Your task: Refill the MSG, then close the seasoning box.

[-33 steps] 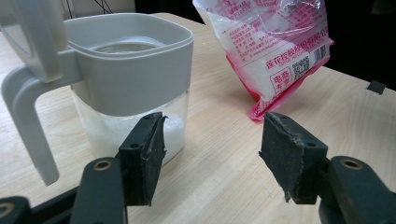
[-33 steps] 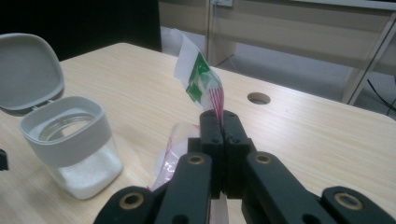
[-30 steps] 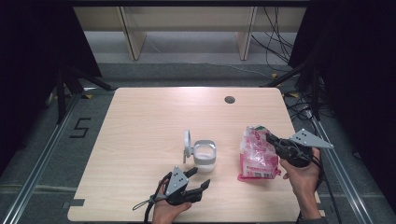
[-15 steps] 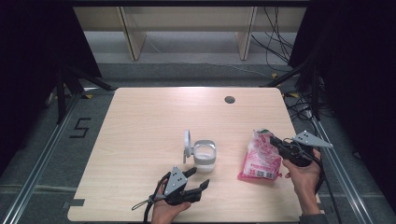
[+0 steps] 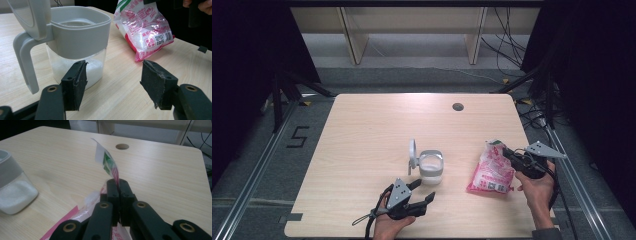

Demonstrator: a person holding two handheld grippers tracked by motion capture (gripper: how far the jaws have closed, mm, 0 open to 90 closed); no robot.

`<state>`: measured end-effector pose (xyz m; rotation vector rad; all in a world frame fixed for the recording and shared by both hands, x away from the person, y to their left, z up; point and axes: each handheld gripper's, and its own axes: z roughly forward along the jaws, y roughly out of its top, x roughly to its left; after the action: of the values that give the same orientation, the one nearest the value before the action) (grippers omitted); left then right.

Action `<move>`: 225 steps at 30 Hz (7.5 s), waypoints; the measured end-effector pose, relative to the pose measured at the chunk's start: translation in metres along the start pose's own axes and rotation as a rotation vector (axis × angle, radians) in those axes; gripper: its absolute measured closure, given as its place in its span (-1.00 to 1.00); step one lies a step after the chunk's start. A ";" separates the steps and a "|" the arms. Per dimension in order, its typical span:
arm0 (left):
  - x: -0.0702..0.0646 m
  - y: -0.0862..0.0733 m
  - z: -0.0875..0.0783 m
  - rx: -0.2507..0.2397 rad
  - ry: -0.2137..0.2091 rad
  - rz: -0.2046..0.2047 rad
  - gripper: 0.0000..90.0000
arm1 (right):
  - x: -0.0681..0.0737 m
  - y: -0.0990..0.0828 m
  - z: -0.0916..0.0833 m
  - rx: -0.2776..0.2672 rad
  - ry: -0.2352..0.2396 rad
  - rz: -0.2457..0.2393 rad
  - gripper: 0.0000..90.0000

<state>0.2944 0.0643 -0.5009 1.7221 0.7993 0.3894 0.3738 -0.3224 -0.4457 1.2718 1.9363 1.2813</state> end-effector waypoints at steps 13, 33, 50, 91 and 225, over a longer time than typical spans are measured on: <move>0.004 0.001 -0.001 0.001 0.004 0.010 -0.19 | -0.003 -0.004 0.004 0.021 -0.026 0.031 0.89; 0.003 0.001 -0.003 0.004 0.009 0.007 -0.24 | -0.006 0.001 -0.005 -0.029 -0.186 0.095 0.06; 0.011 0.002 -0.010 0.004 0.032 -0.004 -0.30 | 0.021 0.009 -0.008 -0.073 -0.124 0.043 -0.22; 0.060 0.015 -0.037 -0.018 0.206 -0.019 -0.24 | 0.072 -0.021 0.006 0.053 0.129 -0.024 -0.51; 0.041 0.046 -0.018 -0.053 0.102 0.055 -0.35 | 0.079 -0.031 -0.002 0.064 0.185 -0.115 -0.43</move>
<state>0.3266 0.0999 -0.4582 1.6877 0.8087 0.5346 0.3235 -0.2567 -0.4659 1.0864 2.1608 1.3284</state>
